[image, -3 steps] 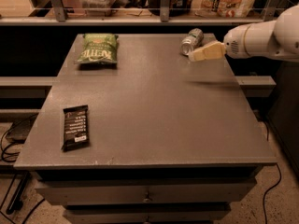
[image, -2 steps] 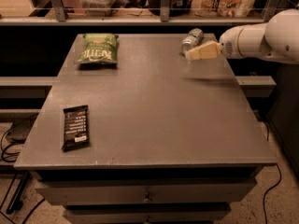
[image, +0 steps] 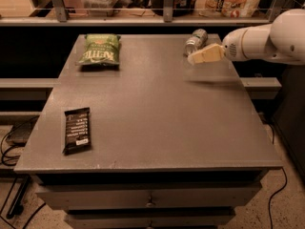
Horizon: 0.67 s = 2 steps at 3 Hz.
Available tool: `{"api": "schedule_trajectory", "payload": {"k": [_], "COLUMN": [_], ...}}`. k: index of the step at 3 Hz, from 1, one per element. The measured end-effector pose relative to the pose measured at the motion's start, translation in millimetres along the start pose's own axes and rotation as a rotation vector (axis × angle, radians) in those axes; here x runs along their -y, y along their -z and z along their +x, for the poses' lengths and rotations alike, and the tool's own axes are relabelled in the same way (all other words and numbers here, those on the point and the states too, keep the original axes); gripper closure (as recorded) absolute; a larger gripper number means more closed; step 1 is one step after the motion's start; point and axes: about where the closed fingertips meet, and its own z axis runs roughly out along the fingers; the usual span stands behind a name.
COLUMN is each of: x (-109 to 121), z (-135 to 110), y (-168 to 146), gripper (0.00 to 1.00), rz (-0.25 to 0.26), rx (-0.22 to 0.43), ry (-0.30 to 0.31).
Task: Move 7up can near rxbar chocolate
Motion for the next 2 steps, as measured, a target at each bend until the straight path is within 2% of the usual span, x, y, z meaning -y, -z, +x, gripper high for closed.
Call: {"api": "schedule_trajectory", "payload": {"k": [1, 2], "x": [6.1, 5.5], "z": [1.1, -10.0], "y": [-13.4, -57.9], "gripper": [0.00, 0.00], "rz": [0.049, 0.050], "rx": [0.011, 0.093], "ry": [-0.023, -0.101]}}
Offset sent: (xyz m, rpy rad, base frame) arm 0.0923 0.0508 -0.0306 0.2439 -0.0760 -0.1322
